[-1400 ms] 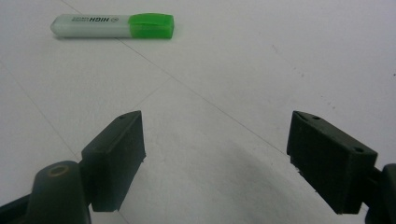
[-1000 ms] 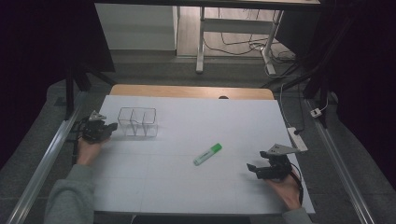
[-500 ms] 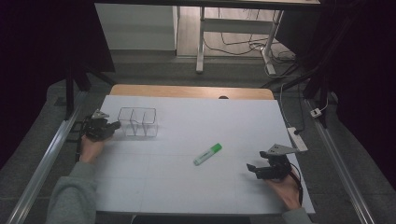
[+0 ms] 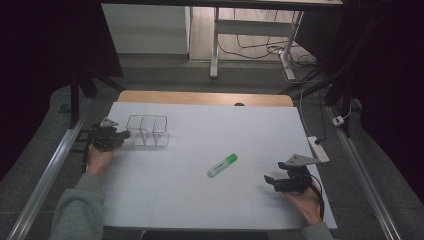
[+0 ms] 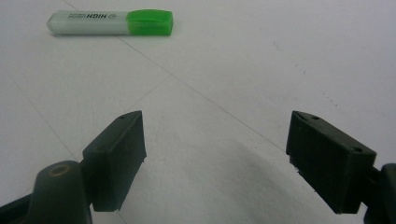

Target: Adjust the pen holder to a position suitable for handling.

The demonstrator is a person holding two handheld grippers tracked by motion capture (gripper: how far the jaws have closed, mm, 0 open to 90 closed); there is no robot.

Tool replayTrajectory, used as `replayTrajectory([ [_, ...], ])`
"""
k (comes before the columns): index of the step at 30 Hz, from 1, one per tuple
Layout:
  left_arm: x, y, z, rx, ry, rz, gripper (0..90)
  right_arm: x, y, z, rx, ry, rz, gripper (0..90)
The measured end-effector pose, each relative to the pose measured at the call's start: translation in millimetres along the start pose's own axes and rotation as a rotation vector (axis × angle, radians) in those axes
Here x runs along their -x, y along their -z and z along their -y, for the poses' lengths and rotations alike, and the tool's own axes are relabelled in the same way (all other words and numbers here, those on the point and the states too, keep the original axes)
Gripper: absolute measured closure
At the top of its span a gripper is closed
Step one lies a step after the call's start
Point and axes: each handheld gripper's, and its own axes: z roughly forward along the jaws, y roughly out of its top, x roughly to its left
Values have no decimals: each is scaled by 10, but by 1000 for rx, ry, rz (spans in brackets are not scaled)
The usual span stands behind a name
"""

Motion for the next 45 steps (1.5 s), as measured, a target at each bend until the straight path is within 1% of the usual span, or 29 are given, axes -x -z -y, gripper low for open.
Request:
replayTrajectory([
  [4,37,-10,-13,-3,-11,6,888,-1,6,-3,-1,2,2,196],
  [14,138,-40,-43,-12,-21,32,888,1,6,-3,-1,1,5,197],
  [18,201,-68,-61,-20,-41,46,889,1,5,-3,-2,1,5,197],
  [22,262,-96,-74,-27,-48,60,888,2,7,-3,-1,0,6,198],
  [26,329,-122,-97,-30,-67,67,888,0,6,-3,-2,1,7,198],
  [38,495,-264,-203,-32,-105,83,888,-2,-7,-7,-8,3,5,198],
  [43,570,-345,-264,-28,-106,98,888,-2,-7,-6,-9,4,5,198],
  [45,599,-371,-291,-30,-112,103,888,-1,-8,-5,-6,0,5,198],
])
